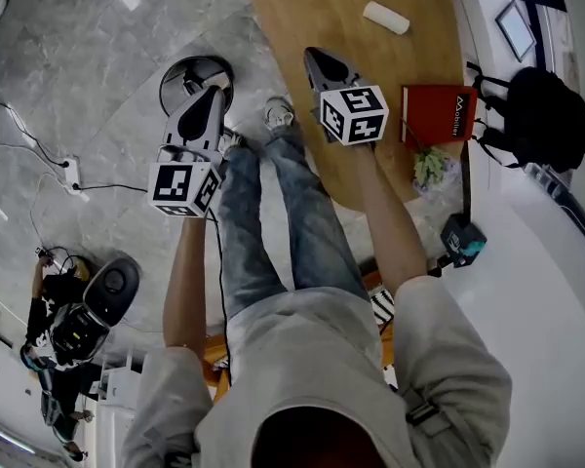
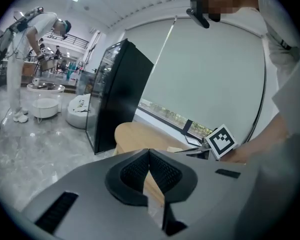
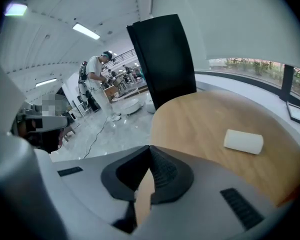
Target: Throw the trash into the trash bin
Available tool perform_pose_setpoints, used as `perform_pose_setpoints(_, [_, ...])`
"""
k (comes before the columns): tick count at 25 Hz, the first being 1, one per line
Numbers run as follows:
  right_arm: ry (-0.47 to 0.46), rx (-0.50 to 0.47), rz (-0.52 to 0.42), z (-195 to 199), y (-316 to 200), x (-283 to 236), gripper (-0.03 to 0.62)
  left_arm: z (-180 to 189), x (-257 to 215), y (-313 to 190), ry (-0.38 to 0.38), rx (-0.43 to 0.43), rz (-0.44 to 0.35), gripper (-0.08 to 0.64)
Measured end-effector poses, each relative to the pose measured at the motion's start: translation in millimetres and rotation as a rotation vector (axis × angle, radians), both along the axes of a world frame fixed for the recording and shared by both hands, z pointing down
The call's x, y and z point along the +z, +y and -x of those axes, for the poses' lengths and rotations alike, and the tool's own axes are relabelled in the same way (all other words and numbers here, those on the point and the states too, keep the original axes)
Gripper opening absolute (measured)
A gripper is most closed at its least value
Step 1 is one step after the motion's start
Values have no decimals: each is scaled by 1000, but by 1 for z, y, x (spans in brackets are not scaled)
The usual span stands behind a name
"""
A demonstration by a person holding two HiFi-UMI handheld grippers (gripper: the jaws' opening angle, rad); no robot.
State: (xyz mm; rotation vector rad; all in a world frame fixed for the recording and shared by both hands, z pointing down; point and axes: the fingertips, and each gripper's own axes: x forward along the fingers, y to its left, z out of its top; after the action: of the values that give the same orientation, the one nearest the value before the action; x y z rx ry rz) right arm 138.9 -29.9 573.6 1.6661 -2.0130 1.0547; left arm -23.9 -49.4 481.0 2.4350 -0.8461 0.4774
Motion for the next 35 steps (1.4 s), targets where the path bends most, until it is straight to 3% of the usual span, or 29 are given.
perform_pose_setpoints(13, [39,262,16,-125,73,2,29,-118,7,11,0,249,-16,18])
perform_pose_setpoints(19, [84,258,38,-149,91,7,29,-140,10,23,1,288,-7,18])
perform_pose_setpoints(24, [259,80,69,-158,79,10,29,-139,11,23,-4,276,-3,18])
perform_pose_setpoints(27, [407,-81,102,-159,66,14,29,-135,11,19,-5,264,-2,18])
perform_pose_setpoints(32, [749,-436,145,-162,60,29,29,-126,13,19,-11,244,6,18])
perform_pose_setpoints(35, [826,-551,160,-160,60,37,29,-122,15,20,-13,238,13,18])
